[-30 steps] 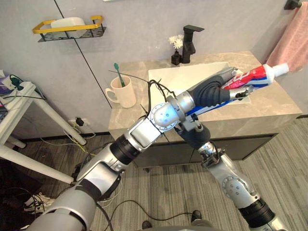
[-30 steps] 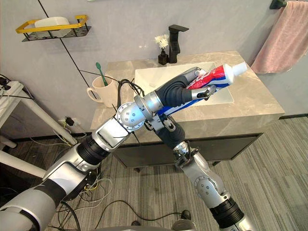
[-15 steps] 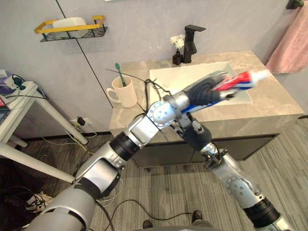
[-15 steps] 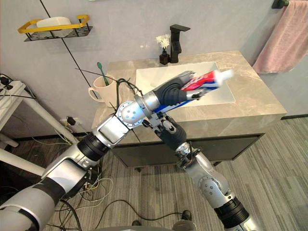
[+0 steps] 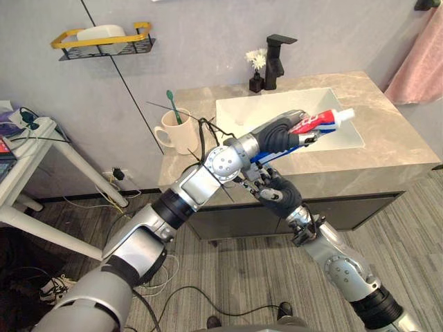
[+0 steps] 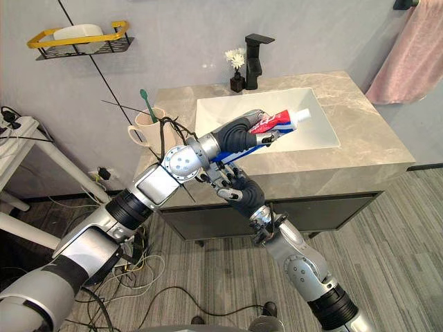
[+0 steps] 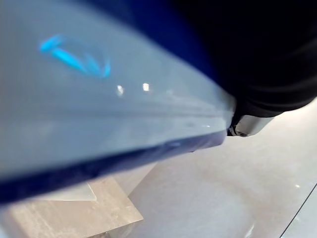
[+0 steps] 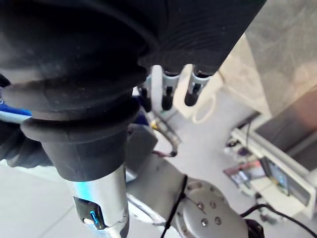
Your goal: Organize washtable
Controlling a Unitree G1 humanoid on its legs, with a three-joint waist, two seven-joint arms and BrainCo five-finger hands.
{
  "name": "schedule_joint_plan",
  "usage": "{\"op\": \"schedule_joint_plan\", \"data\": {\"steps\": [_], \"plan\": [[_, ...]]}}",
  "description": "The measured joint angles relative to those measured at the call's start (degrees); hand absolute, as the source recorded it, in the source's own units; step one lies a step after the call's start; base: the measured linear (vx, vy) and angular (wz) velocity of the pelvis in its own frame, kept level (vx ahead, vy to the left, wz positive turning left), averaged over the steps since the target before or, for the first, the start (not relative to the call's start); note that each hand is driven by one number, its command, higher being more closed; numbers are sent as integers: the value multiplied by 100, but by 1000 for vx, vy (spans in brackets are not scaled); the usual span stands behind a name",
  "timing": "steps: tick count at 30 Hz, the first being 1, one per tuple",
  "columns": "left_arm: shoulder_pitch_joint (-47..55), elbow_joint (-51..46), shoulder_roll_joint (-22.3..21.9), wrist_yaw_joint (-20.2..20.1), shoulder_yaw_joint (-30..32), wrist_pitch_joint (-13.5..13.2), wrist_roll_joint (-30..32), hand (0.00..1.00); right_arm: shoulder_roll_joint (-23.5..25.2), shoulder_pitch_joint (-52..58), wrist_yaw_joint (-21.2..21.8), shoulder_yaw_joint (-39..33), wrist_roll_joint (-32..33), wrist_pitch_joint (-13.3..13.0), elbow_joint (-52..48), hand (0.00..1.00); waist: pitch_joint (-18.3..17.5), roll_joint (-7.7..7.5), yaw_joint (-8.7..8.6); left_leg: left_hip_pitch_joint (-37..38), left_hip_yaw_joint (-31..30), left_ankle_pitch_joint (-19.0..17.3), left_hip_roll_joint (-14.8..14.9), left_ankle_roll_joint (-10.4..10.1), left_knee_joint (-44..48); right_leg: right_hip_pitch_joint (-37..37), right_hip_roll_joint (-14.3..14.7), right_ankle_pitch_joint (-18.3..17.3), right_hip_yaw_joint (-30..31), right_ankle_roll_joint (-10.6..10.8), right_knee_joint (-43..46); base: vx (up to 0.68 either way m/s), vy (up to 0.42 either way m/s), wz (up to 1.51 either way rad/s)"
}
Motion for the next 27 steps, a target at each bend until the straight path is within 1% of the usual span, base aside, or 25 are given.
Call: {"op": "schedule_joint_plan", "data": {"steps": [8,11,17,20,23,26,27], "plan": [[92,-58,37,-13,3,-2,-2,100,11,30,7,0,-154,35,0,0,-5,8,-2,0,-26,3,-2,3,0,14,-3,0,-32,0,0,0,0,0],[222,-154,45,-19,56,-2,-3,100,20,64,9,0,-167,43,0,0,-22,34,-7,0,-28,3,-2,4,0,14,-3,0,-34,0,0,0,0,0],[448,-314,46,-137,182,0,-77,100,187,175,15,0,-269,45,0,0,-50,76,-8,0,-36,4,0,4,-1,17,-3,-1,-43,0,0,0,0,0],[649,-444,52,-143,209,25,-249,100,262,271,15,2,-294,69,0,0,-51,77,-7,0,-43,7,-4,7,-1,22,-8,0,-51,0,0,0,0,0],[884,-617,75,-143,224,69,-389,100,263,295,15,5,-336,148,0,0,-52,77,-6,0,-47,7,-4,7,-1,24,-8,0,-54,0,0,0,0,0],[1124,-764,74,-145,228,85,-555,100,285,299,7,-4,-336,155,0,0,-53,78,-10,0,-55,9,-5,9,-1,28,-10,-1,-60,0,0,0,0,0],[1277,-824,73,-164,208,107,-605,100,383,297,16,-122,-327,125,-23,0,-56,81,-14,0,-56,9,-5,9,-1,29,-10,-1,-62,0,0,0,0,0]]}}
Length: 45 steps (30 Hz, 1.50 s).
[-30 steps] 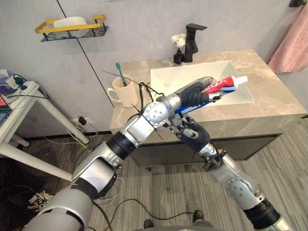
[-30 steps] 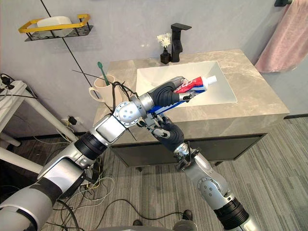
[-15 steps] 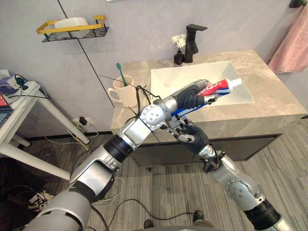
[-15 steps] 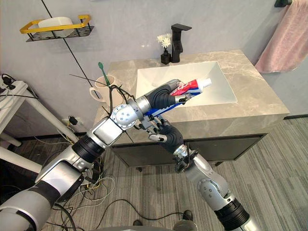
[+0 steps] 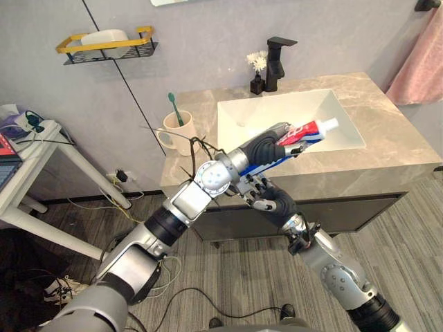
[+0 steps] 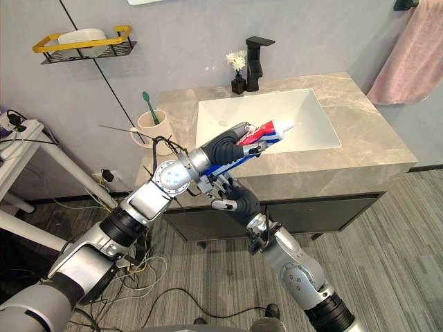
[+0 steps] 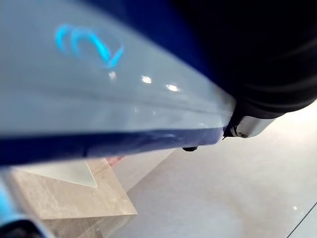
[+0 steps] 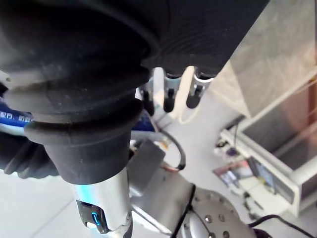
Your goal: Organize washtable
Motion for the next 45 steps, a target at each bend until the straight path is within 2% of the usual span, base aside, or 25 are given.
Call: {"op": "schedule_joint_plan", "data": {"steps": [8,16,17,25,35,39,45], "plan": [[306,-40,-135,-49,0,-16,-16,100,76,41,-54,-38,-47,44,67,0,-23,-18,8,0,-21,10,-6,10,-1,14,-9,0,-23,0,0,0,0,0],[506,-66,-361,74,7,-47,-12,100,94,42,-159,-45,-44,44,66,0,-37,-29,3,0,-21,10,-5,10,-2,13,-8,0,-22,0,0,0,0,0],[517,-70,-380,76,6,-47,-11,100,94,42,-161,-47,-43,44,66,100,-41,-36,5,0,-21,10,-5,10,-2,13,-8,0,-22,0,0,0,0,0],[520,-113,-585,72,-111,-70,90,100,195,41,-259,-194,-42,39,66,100,-94,-127,0,-4,-20,10,-7,10,-3,7,-10,0,-19,1,-1,0,0,0],[357,-66,-662,187,-164,-90,149,100,246,39,-232,-269,-13,5,66,100,-102,-137,7,-11,-22,10,-9,10,-2,4,-12,1,-24,1,-1,0,0,0],[48,3,-652,191,-232,-104,262,100,267,-14,-198,-315,72,-192,65,100,-107,-142,4,-15,-26,10,-11,10,-2,4,-14,1,-30,1,-1,0,0,0],[-190,1,-641,196,-240,-107,411,100,300,-98,-132,-377,136,-271,64,100,-110,-141,2,-21,-27,10,-11,10,-2,-2,-14,1,-32,1,-1,0,0,0]]}}
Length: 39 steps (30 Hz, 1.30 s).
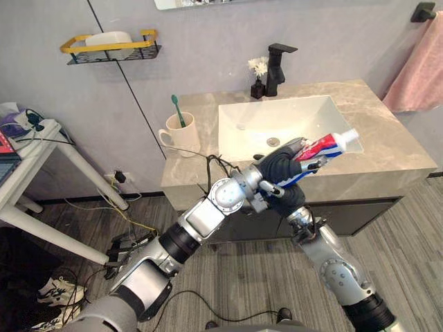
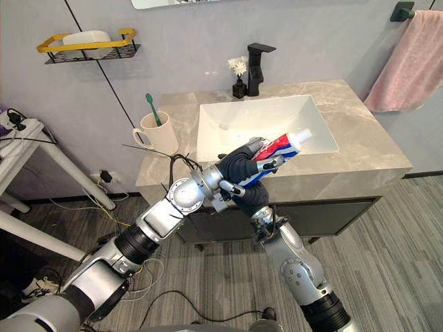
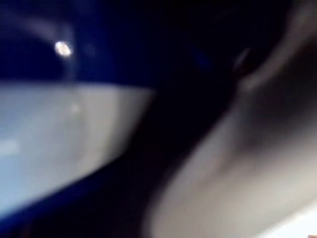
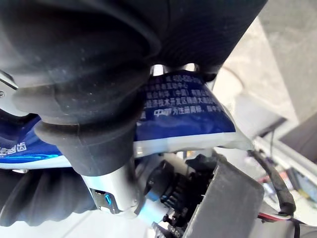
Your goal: Organize washtable
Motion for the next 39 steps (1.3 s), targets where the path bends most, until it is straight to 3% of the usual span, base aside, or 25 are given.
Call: {"op": "schedule_joint_plan", "data": {"steps": [2,3,39], "plan": [[-67,0,2,0,-1,0,34,100,4,-21,9,2,5,-68,0,100,0,0,1,-2,-3,0,-2,0,0,0,-2,0,-3,0,0,0,0,0],[-116,1,5,0,-7,2,46,0,3,-37,9,1,44,-89,0,100,0,0,2,-2,-4,0,-2,0,0,0,-2,0,-4,0,0,0,0,0],[-940,-257,462,21,-207,-63,425,0,466,-185,77,-316,-303,-308,-200,100,-52,47,3,-67,-202,68,-7,9,-1,51,-11,-1,-199,-2,1,-5,-3,2]]}}
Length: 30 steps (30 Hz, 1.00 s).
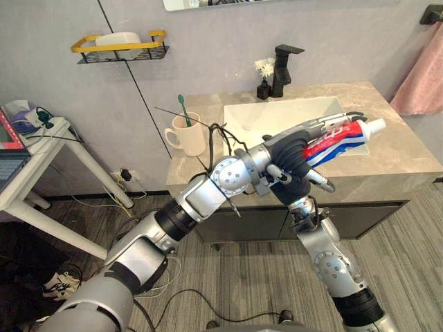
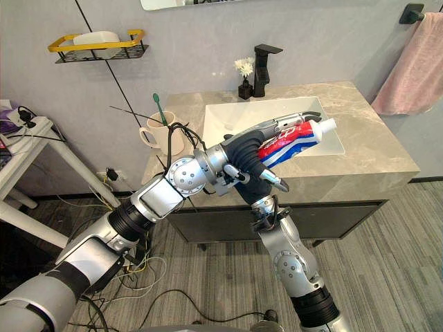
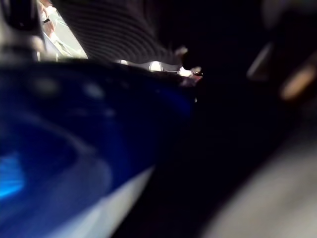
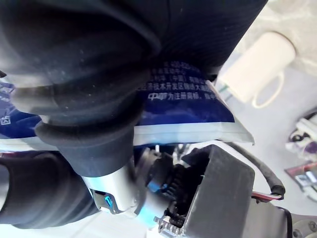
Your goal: Organize washtable
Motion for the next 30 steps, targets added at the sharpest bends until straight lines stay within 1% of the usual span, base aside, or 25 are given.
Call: {"op": "schedule_joint_plan", "data": {"steps": [2,7,14,15,16,17,18,19,21,27,30], "plan": [[-10,-30,1,78,12,-8,69,0,4,-8,4,-24,-55,-1,-42,100,0,0,-1,0,-36,17,0,-1,-2,22,0,0,-42,-1,0,-34,-12,9],[-9,-190,109,88,64,-11,163,0,70,-68,44,-20,-117,0,-42,100,0,1,15,-4,-74,41,4,-3,-6,39,4,-1,-79,-2,0,-34,-9,5],[41,-432,121,104,485,-123,215,0,126,-262,46,-25,-213,0,-40,100,1,2,54,-8,-74,47,8,-3,-7,37,8,-1,-79,-3,0,-9,-2,0],[51,-467,236,193,730,-115,269,0,121,-189,45,-92,-206,-21,-23,100,2,5,55,-13,-74,47,8,-3,-7,32,8,-2,-78,-3,0,0,0,0],[73,-452,467,360,1195,-78,311,0,106,-43,43,-260,-204,-93,-24,100,3,12,31,-17,-74,47,9,-3,-7,28,9,-2,-79,-4,0,0,0,0],[75,-424,607,451,1442,-37,326,0,98,34,34,-375,-202,-130,-23,100,3,14,18,-19,-74,47,10,-4,-7,26,9,-2,-81,-4,0,0,0,0],[77,-379,883,629,1821,53,358,0,92,166,14,-598,-174,-220,-23,100,3,13,6,-23,-74,47,10,-4,-7,23,8,-3,-85,-4,-1,0,0,0],[90,-364,1051,767,2026,105,374,0,63,249,-4,-754,-126,-301,-23,100,3,13,14,-27,-79,47,8,-3,-7,23,5,-3,-95,-4,-1,0,0,0],[132,-365,1200,871,2091,127,379,0,-21,258,-74,-907,-96,-363,-25,100,3,13,35,-28,-83,47,4,-3,-7,27,-2,-3,-103,-4,-1,-3,-1,2],[337,-368,1176,948,2118,130,550,0,-12,242,-79,-736,-100,-398,-34,100,3,12,21,-41,-87,49,4,-5,-9,15,-1,-3,-108,-5,-2,0,0,0],[337,-373,1272,958,2424,128,603,0,-17,247,-80,-763,-100,-399,-37,100,3,12,7,-41,-84,49,10,-5,-8,13,6,-3,-103,-5,-1,0,0,0]]}}
